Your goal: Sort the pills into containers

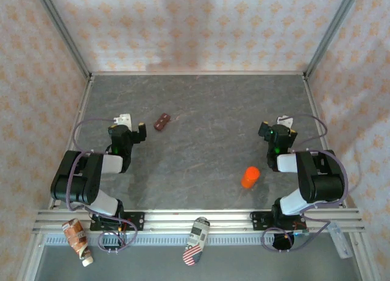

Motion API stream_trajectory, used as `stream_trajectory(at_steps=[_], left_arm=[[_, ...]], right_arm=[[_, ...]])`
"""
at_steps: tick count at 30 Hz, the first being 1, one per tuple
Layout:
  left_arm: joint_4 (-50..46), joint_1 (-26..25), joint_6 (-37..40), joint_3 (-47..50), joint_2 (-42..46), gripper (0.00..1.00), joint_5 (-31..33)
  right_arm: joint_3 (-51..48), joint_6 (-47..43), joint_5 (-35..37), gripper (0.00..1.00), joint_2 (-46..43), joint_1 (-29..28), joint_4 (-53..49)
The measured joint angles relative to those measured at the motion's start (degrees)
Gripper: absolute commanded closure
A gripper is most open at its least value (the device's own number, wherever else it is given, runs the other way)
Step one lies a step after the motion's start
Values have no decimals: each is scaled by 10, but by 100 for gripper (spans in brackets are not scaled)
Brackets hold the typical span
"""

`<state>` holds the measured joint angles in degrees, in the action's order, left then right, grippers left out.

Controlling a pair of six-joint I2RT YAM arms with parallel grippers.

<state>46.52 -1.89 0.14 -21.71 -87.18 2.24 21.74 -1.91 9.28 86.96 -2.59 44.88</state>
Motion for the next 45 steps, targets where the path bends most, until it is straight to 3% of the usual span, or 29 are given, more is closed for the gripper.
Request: stream_trajectory(at_steps=[31,38,45], left_arm=[[17,-4,4,1,1,0,8],[16,-7,4,5,45,0,25],[-31,-7,4,5,115,0,29]], right_arm=[[0,15,17,1,-7,1,5],[-3,19,19,1,-16,1,13],[66,42,31,1,-129,5,-151]])
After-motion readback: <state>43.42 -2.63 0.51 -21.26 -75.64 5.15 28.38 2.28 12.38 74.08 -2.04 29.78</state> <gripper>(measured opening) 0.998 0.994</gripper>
